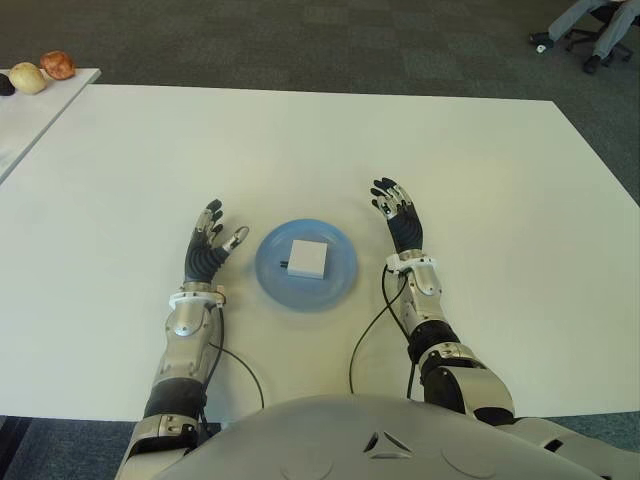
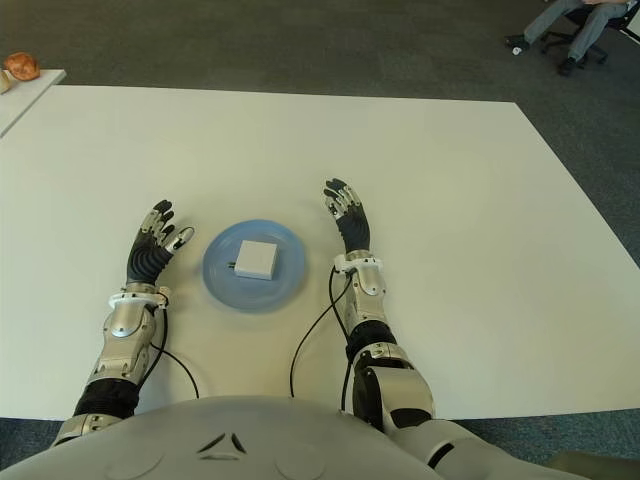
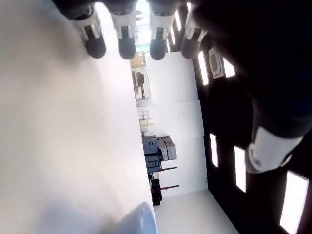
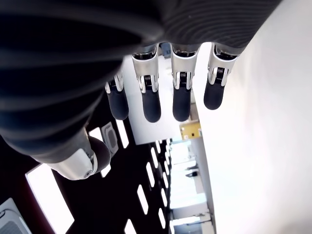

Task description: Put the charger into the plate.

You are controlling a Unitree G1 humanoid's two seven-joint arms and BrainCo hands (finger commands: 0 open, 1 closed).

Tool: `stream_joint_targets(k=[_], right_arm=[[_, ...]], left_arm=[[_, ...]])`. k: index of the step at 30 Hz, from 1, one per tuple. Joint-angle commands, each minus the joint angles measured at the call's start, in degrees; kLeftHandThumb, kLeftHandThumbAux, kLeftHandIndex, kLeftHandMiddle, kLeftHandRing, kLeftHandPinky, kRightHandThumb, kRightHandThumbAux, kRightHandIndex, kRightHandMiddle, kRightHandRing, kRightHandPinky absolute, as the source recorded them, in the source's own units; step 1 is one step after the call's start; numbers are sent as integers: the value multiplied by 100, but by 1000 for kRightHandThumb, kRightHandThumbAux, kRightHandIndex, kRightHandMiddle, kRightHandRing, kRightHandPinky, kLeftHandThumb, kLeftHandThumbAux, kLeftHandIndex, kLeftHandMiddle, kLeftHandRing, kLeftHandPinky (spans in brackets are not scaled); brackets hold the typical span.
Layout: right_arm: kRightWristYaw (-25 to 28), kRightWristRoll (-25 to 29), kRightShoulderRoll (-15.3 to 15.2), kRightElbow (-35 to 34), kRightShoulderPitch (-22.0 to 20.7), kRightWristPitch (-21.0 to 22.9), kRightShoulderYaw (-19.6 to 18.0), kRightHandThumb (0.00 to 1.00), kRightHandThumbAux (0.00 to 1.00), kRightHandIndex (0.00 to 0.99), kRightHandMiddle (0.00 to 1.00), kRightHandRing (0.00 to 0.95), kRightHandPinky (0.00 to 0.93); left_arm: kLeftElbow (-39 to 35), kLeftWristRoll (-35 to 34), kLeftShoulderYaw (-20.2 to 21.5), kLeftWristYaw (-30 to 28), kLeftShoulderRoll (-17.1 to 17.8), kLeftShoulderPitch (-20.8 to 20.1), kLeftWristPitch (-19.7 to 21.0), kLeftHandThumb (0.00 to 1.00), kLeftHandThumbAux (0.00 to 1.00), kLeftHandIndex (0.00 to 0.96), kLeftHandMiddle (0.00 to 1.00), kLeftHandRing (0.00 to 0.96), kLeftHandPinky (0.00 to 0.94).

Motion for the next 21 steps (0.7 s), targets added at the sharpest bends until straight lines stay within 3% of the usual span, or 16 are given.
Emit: stream_joint_targets(k=[1,6,21], right_arm=[[60,83,4,193,429,364,-42,0,629,149,162,134,147],[82,101,-10,150,455,404,-45,7,631,131,135,115,139],[89,71,-82,82,493,525,-43,26,637,109,116,100,130]], left_arm=[[-29,52,-101,48,-113,323,241,0,614,0,0,0,6],[496,-12,-69,-10,-83,244,-31,0,613,0,0,0,6],[1094,-300,11,-125,-137,-53,-454,0,599,0,1,0,0]])
